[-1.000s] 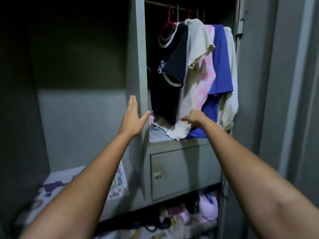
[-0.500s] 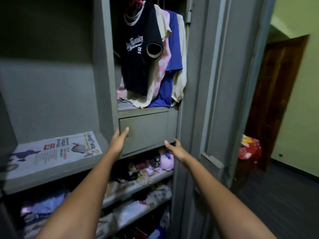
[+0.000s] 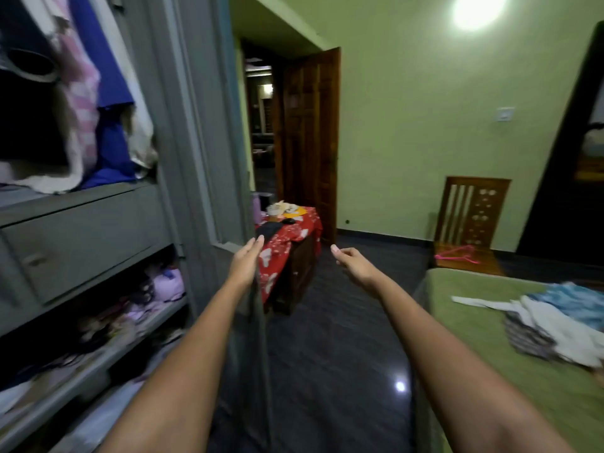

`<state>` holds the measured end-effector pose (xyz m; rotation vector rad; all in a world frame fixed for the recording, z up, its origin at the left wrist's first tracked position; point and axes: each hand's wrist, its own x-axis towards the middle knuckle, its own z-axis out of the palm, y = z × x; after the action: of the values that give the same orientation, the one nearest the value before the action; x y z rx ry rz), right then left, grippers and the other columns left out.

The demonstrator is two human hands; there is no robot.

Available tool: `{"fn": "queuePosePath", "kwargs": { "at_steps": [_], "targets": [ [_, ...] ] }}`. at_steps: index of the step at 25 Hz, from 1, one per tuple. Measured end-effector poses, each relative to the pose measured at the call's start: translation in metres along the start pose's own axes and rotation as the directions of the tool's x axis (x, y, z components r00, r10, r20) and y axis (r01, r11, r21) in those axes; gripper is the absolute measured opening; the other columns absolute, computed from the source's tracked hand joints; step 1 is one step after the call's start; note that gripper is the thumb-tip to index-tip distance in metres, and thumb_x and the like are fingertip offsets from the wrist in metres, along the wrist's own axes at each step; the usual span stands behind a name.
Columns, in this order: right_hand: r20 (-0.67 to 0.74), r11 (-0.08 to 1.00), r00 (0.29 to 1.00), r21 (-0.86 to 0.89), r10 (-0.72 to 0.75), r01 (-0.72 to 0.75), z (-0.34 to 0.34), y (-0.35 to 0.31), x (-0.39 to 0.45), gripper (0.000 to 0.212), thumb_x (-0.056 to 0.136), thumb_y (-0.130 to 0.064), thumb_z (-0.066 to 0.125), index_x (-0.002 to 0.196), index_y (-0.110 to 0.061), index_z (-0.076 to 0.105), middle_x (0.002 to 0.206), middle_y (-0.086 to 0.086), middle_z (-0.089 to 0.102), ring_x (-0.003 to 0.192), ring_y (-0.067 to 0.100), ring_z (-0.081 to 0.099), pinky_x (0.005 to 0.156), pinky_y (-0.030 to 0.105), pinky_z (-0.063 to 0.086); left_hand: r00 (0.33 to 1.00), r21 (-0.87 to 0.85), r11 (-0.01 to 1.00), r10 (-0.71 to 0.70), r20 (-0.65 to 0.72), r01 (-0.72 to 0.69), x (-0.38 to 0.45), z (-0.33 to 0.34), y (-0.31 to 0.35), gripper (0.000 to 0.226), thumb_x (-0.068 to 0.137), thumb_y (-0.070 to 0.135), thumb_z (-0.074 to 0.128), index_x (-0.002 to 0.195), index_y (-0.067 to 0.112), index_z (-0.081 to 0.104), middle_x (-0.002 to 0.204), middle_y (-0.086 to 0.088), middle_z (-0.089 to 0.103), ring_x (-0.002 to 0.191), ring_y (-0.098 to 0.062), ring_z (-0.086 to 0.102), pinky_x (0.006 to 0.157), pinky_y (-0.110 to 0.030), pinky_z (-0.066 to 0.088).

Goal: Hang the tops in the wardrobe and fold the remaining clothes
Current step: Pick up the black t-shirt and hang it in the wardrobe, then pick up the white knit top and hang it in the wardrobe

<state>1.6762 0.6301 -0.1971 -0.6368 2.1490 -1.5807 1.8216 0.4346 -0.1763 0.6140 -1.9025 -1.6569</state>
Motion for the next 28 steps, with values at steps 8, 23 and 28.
{"fn": "queuePosePath", "kwargs": {
  "at_steps": [8,23,28],
  "targets": [
    [-0.37,0.984,0.912,0.069,0.176,-0.163,-0.2,0.06,-0.073,0.076,0.088,-0.063,0.046,0.142,-0.011,0.033,0.143,0.012,0.041,0.13,0.026,0.04,0.106,0.04,0.032,0.927,-0.014,0.999,0.052,0.372,-0.05,0.003,0.201,0.01,0.063,0.095,0.053,0.043,0.147,0.018,0.034,0.151,0.002,0.035,0.139,-0.019,0.033,0.115,-0.041,0.026],
    [-0.346,0.982,0.919,0.088,0.188,-0.168,-0.275,0.061,0.19,0.08,0.093,-0.057,0.043,0.151,-0.01,0.016,0.154,0.009,0.025,0.138,0.029,0.031,0.101,0.037,0.032,0.931,-0.022,0.999,0.034,0.362,-0.028,0.273,0.323,-0.002,0.069,0.095,0.057,0.038,0.149,0.017,0.026,0.156,-0.004,0.027,0.142,-0.024,0.027,0.117,-0.045,0.023],
    [-0.399,0.993,0.912,0.096,0.096,-0.062,-0.32,0.029,0.323,0.082,0.089,-0.065,0.042,0.152,-0.02,0.016,0.158,0.008,0.019,0.143,0.031,0.021,0.113,0.048,0.02,0.903,-0.125,0.985,0.16,0.399,-0.12,0.399,0.369,0.045,0.066,0.097,0.053,0.038,0.15,0.018,0.023,0.157,0.001,0.022,0.144,-0.018,0.022,0.119,-0.043,0.018]
  ]
}}
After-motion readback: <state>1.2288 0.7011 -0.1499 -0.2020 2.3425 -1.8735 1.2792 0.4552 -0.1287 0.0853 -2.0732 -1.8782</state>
